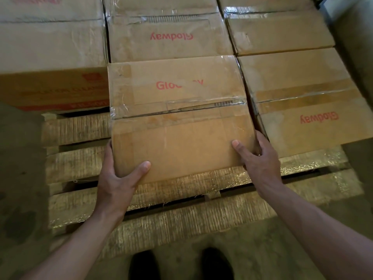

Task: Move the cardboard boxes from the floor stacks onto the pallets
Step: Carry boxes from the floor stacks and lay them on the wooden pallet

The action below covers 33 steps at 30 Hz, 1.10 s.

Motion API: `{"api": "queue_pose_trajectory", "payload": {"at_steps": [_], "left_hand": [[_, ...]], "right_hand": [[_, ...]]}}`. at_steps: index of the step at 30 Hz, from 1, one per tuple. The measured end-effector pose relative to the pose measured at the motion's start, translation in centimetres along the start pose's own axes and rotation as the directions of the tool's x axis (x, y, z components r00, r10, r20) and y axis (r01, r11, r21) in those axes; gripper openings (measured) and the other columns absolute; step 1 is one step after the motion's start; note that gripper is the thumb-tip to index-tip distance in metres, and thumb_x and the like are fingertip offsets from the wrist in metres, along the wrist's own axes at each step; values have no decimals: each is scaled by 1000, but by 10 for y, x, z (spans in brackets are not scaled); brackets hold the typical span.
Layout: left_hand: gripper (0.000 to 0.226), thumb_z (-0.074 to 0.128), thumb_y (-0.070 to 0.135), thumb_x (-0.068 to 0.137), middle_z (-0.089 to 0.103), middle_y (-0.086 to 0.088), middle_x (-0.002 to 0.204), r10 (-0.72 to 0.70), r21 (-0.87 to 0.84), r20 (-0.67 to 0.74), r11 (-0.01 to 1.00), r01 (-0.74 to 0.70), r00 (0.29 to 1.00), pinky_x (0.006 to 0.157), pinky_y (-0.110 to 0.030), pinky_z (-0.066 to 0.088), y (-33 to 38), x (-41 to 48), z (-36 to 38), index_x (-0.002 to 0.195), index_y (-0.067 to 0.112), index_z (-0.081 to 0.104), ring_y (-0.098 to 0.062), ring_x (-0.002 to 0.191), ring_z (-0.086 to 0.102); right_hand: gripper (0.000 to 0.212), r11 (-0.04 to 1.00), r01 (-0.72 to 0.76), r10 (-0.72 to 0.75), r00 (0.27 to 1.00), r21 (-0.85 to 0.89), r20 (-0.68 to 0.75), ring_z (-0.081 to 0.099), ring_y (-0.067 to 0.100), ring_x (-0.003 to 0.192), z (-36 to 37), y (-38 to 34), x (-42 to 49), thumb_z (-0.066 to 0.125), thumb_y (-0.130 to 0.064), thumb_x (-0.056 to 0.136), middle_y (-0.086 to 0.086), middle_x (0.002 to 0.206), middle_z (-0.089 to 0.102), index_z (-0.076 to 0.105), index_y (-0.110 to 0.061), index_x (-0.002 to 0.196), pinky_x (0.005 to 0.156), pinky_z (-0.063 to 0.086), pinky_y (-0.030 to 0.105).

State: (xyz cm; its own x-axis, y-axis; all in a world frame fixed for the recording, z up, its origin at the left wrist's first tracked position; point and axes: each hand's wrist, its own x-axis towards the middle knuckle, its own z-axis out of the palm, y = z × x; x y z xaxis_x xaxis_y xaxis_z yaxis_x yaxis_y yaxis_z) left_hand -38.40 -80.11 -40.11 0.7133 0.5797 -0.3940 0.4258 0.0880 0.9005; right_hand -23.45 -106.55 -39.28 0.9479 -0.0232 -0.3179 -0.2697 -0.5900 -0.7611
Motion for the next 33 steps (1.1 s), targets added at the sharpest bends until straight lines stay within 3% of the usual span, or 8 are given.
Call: {"api": "queue_pose_trajectory", "payload": {"at_steps": [2, 4, 9, 13, 20, 25, 33], "left_hand": [[86, 82, 54, 61, 58, 21, 124, -8, 1, 0, 1000, 8, 1000, 89, -51, 57, 1, -1, 3, 137, 58, 39, -14, 114, 60], [88, 88, 51, 65, 58, 20, 124, -20, -1, -10, 1000, 20, 1000, 91, -51, 56, 1, -1, 3, 137, 57, 39, -14, 114, 60], [82, 80, 40, 69, 59, 17, 124, -31, -16, -30, 999, 31, 999, 94, -50, 54, 3, -4, 7, 139, 53, 41, -13, 113, 59], [78, 79, 39, 70, 60, 19, 122, -38, -20, -39, 999, 38, 999, 89, -45, 55, 4, -5, 8, 138, 51, 42, -12, 111, 60], [73, 79, 30, 77, 59, 16, 123, -54, -45, -42, 998, 52, 998, 74, -32, 55, 1, -5, 9, 138, 47, 44, -11, 110, 61], [74, 80, 32, 75, 59, 18, 123, -61, -38, -43, 997, 59, 997, 75, -32, 55, 2, -5, 8, 138, 48, 44, -9, 110, 60], [75, 80, 30, 77, 58, 18, 121, -52, 3, -74, 999, 53, 996, 84, -39, 56, 2, -6, 8, 140, 46, 42, -9, 109, 60]], "right_hand": [[76, 995, -1, -3, 999, -95, -37, 53, 13, 122, -2, -2, -2, 69, -57, 85, -6, 139, 56, 45, -25, 149, 105, 47, 36], [82, 977, -1, -13, 998, -213, -63, 54, 21, 126, -2, -6, -2, 68, -59, 85, 0, 140, 56, 43, -20, 152, 105, 48, 40], [84, 873, -28, -7, 998, -486, -70, 55, 28, 117, -5, -18, -2, 58, -70, 85, 7, 130, 52, 41, -21, 151, 89, 48, 40], [82, 761, -18, -52, 995, -649, -88, 42, 30, 124, -6, -22, -4, 50, -76, 84, 3, 135, 54, 46, -24, 147, 94, 41, 43], [84, 873, 52, -103, 992, -485, -79, 44, 27, 118, -6, -8, -1, 62, -71, 81, 10, 125, 54, 53, -14, 142, 97, 47, 44], [82, 943, 117, -160, 980, -312, -116, 45, 21, 105, -7, -6, 0, 81, -52, 75, 6, 123, 37, 45, -20, 141, 87, 52, 34], [90, 928, 200, -232, 971, -315, -67, 38, 17, 105, -4, -17, 11, 88, -43, 69, 15, 131, 34, 41, -15, 141, 87, 46, 26]]}}
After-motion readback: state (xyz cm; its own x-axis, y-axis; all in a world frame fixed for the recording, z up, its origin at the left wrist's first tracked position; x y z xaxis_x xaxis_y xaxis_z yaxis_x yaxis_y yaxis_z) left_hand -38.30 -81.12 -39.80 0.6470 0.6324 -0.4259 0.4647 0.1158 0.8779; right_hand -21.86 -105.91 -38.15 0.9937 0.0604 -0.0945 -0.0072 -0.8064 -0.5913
